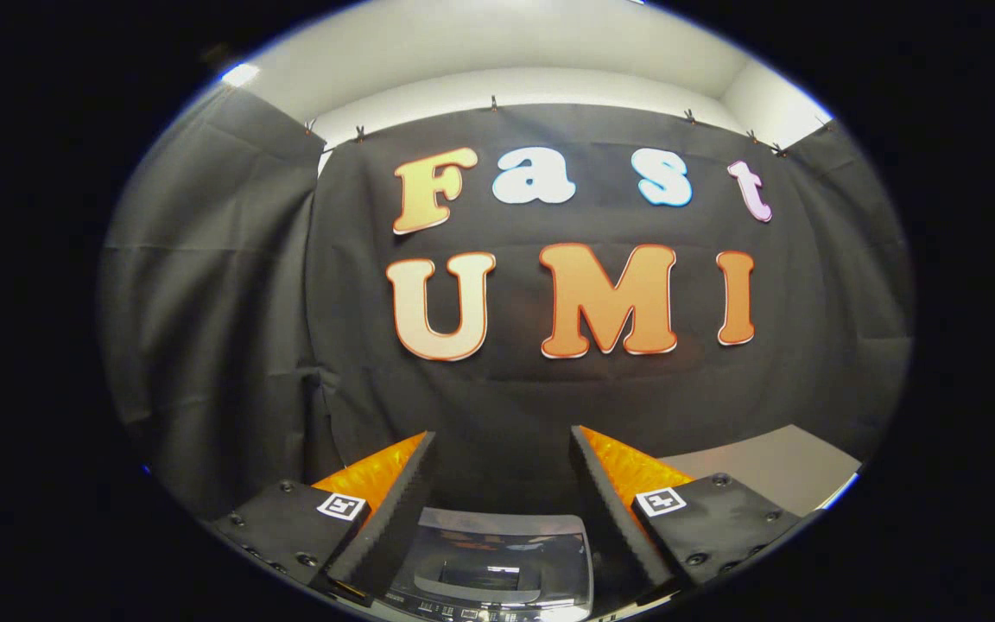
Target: Put the clothes into the washing machine and then close the washing machine lid.
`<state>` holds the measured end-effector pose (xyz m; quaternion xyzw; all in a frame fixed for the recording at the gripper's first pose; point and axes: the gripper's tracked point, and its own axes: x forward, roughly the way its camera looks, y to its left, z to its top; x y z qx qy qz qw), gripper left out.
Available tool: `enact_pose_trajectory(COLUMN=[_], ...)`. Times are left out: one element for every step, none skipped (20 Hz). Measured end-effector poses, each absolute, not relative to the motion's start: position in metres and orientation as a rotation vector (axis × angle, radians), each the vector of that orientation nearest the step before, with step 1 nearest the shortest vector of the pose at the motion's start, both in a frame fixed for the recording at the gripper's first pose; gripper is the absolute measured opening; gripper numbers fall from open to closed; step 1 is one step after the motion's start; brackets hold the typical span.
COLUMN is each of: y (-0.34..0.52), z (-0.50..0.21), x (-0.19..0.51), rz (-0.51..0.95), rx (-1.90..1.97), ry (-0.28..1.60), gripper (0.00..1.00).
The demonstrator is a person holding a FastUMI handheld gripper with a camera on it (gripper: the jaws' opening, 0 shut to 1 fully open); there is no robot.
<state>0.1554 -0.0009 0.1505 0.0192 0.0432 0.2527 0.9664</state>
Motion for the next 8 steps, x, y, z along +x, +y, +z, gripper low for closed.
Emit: enact_pose_trajectory(y=[-0.009, -0.018, -0.029, -0.039, -0.049, -0.061, -0.072, -0.082], z=[0.159, 0.166, 0.173, 0.178, 0.187, 0.194, 0.201, 0.205], x=[0.149, 0.144, 0.139, 0.133, 0.126, 0.121, 0.116, 0.113], rz=[0.511, 0.506, 0.500, 0.492, 0.478, 0.459, 0.444, 0.427], rx=[0.032, 0.022, 0.009, 0.000, -0.003, -0.003, -0.001, 0.004], ry=[0.079, 0.072, 0.070, 0.067, 0.056, 0.045, 0.035, 0.026], gripper=[0.98, 0.98, 0.98, 0.98, 0.98, 0.98, 0.98, 0.98])
